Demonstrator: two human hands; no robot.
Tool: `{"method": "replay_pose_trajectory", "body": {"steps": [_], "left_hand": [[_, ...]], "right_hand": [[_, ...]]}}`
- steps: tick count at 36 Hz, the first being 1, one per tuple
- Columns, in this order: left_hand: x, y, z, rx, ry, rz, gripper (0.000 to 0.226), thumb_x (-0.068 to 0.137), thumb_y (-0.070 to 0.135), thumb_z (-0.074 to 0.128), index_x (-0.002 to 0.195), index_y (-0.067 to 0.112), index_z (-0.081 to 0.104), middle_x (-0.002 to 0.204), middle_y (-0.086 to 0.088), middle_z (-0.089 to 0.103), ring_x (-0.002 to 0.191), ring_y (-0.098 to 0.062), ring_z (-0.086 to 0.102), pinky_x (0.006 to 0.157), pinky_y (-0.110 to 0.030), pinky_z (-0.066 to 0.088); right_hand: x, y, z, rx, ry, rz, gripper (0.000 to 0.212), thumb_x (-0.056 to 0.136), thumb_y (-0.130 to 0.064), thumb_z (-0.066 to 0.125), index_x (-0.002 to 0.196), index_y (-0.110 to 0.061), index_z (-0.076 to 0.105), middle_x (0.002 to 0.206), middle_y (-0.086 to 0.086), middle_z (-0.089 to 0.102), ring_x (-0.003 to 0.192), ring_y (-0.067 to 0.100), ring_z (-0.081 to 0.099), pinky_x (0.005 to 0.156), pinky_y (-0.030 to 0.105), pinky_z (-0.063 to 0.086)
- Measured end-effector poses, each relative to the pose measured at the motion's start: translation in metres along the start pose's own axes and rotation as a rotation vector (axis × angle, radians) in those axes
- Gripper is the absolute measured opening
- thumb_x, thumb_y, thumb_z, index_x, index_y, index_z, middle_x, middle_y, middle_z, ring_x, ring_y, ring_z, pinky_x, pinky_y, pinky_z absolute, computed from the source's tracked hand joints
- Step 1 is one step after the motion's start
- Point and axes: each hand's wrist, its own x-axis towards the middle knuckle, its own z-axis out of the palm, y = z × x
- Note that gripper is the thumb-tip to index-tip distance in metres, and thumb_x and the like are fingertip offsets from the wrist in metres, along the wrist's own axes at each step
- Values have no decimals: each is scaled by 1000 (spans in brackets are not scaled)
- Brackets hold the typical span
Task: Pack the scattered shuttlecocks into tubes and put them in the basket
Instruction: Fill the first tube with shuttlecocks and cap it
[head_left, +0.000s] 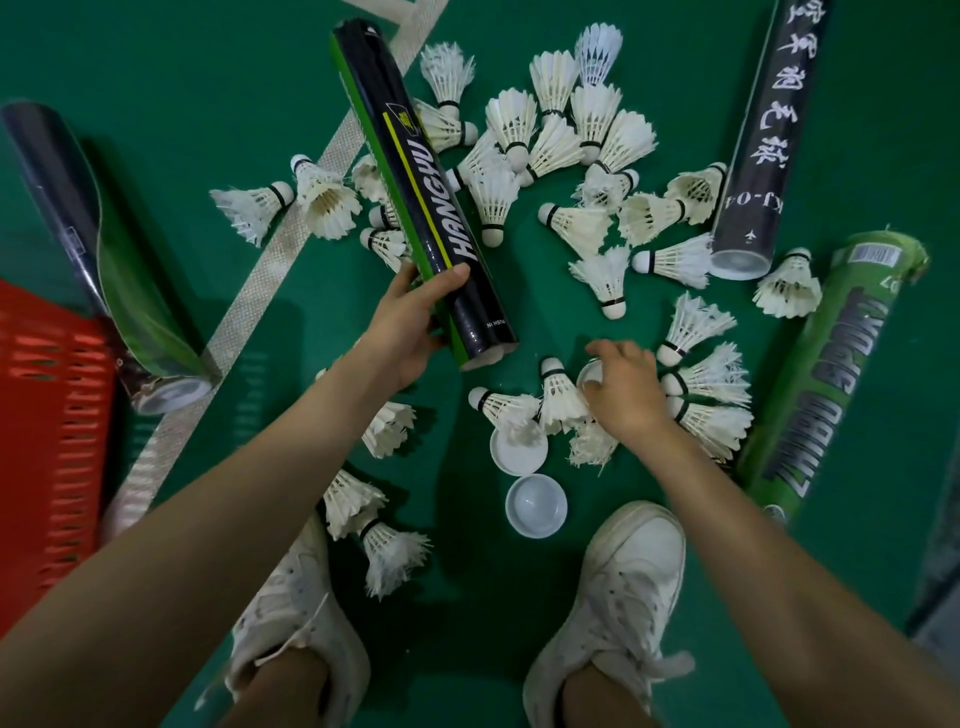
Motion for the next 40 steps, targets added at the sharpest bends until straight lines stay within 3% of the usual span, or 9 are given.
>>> {"method": "replay_pose_trajectory", "body": {"steps": [8,18,23,27,29,33,36,38,40], "left_hand": [[-2,-5,5,-31,-24,-15,61,85,14,70,140,20,43,121,-2,64,107,-23,64,88,-43,54],[-6,-7,8,6,-34,-72,67,85,21,70,143,27,37,127,-5,60,110,-27,60,82,-46,54],[-10,-7,5,27,-19,-68,69,85,28,70,144,30,35,126,-2,61,109,-25,62,80,-45,54],[-16,-7,-2,45,-26,-64,61,88,30,66,143,32,39,123,-1,63,107,-23,63,80,-43,55],[-20,-4,-9,90,-51,-68,48,94,36,57,140,30,44,123,-1,64,108,-23,62,85,-44,53],[-33,8,-28,137,-72,-102,40,100,50,35,116,23,60,118,-5,65,109,-20,61,95,-36,48],[-51,18,-56,272,4,15,28,102,36,40,116,22,60,121,-1,61,107,-13,58,92,-26,46],[-66,12,-89,520,200,172,27,99,24,50,124,18,60,123,0,61,110,-13,57,92,-25,43],[-85,-3,-132,712,445,313,23,95,11,53,115,15,63,115,-1,62,107,-17,58,94,-31,45]], "right_hand": [[7,8,-3,-34,-26,99,43,86,-11,61,128,-5,51,127,21,45,121,36,37,97,36,33],[12,7,-6,-25,-121,124,46,87,-17,62,129,-7,48,131,19,40,121,37,39,101,40,38],[4,-20,-14,372,199,0,24,97,-25,51,114,-11,59,117,8,57,111,22,51,94,29,40],[5,-74,-20,967,-271,67,44,92,-37,58,128,-14,46,124,4,56,109,17,58,95,37,50],[10,-94,-15,960,-406,58,65,85,-40,66,138,-15,37,129,4,54,111,19,59,97,41,50],[20,-121,-1,872,-440,46,76,77,-38,76,137,-15,37,126,0,57,112,16,58,99,35,46],[22,-140,12,970,-499,59,63,76,-30,78,130,-14,50,119,5,65,105,18,64,94,37,51],[18,-157,16,1087,-543,68,35,83,-21,72,115,-14,60,111,8,69,97,18,67,88,33,55],[17,-171,20,1202,-591,106,23,85,-16,68,108,-13,63,106,8,70,89,17,68,79,28,58]]}}
